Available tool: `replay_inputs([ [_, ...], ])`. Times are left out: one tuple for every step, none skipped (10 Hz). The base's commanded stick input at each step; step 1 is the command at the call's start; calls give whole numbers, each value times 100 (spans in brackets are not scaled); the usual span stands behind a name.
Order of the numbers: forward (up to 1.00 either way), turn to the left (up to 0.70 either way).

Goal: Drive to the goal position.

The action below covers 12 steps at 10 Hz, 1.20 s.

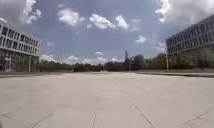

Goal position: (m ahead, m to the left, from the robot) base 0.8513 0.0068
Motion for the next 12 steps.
replay_inputs([
  [70,0],
  [70,0],
  [70,0],
  [70,0],
  [70,0],
  [70,0],
  [70,0],
  [70,0],
  [70,0],
  [70,0],
  [70,0],
  [70,0],
])
